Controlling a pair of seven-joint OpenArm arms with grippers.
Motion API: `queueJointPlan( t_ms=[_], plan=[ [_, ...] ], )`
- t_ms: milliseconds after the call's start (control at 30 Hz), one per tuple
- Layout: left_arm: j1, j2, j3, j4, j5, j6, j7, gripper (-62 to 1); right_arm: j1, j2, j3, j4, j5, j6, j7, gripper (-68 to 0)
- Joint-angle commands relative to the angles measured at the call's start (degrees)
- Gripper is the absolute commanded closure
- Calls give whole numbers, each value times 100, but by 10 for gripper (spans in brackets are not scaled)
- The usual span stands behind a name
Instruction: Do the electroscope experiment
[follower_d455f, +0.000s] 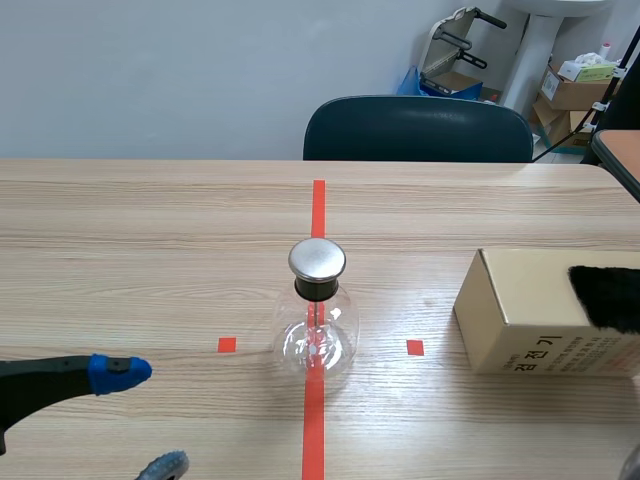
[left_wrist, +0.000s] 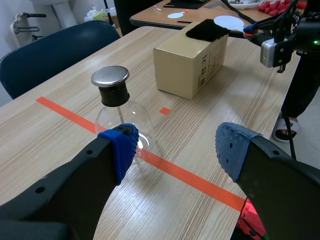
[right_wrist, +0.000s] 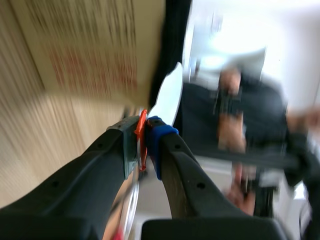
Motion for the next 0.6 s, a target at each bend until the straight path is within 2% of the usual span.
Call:
queueJointPlan(
  t_ms=[0,67,133,333,400,467,567],
  plan=[
    [-15,0,33,98,-15,-9,-111,-362,22,46,2,50,-4,-280,601,-19],
    [-15,0,33,98,-15,-9,-109,-362,22,42,2,50,-2,-280,1174,-19],
    [-15,0,33,98,-15,-9,-96,-362,17,35,4,50,4,-280,1191,-19],
    [-15,0,33,98,-15,-9,-76,-362,20,13,13,50,17,-280,-634,-19],
    [-15,0,33,98,-15,-9,-74,-362,20,15,13,50,17,-280,-774,-19],
    [-15,0,33,98,-15,-9,-74,-362,22,15,7,50,0,-280,-345,-19],
    [-15,0,33,98,-15,-9,-76,-362,22,13,0,50,-2,-280,791,-19]
  ],
)
